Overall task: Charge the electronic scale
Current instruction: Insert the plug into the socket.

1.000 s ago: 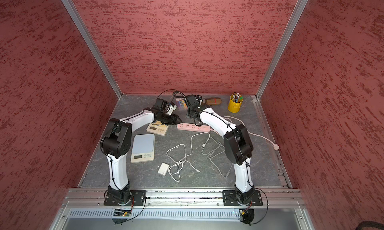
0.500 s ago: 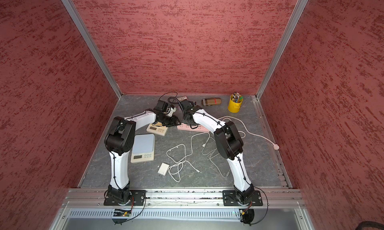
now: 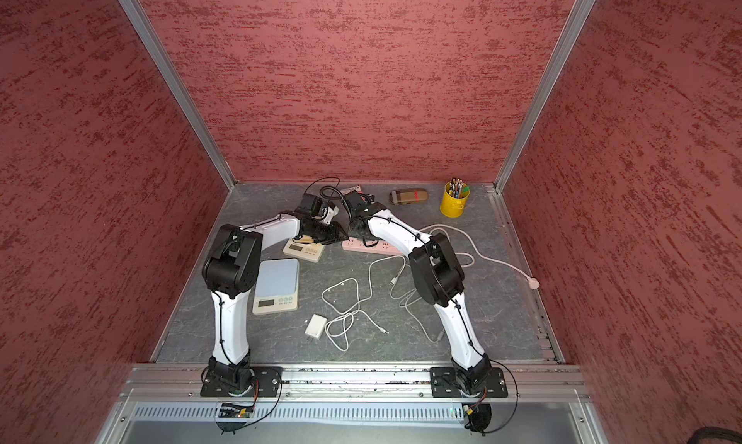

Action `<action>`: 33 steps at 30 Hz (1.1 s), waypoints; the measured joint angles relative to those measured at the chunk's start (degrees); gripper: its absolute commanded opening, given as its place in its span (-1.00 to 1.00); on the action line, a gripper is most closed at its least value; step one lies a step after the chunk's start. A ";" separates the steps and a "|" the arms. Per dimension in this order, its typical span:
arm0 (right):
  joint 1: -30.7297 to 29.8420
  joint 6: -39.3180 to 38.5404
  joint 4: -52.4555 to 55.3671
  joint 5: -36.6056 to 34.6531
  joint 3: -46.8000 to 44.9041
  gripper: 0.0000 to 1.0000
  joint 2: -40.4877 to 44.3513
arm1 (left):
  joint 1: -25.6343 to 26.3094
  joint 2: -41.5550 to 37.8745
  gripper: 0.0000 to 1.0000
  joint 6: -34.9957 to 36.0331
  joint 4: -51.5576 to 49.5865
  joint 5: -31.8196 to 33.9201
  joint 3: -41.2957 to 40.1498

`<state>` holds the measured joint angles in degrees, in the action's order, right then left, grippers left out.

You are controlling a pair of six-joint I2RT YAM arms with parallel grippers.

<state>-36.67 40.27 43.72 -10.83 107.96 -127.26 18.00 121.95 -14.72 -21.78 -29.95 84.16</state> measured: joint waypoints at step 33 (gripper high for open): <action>-2.89 -0.07 -2.62 -6.19 -3.10 -0.94 -2.23 | 0.02 0.66 -0.24 -1.36 0.63 -1.73 -0.59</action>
<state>-39.55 40.21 41.10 -17.02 104.86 -129.49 18.02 122.61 -16.08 -21.15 -31.68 83.57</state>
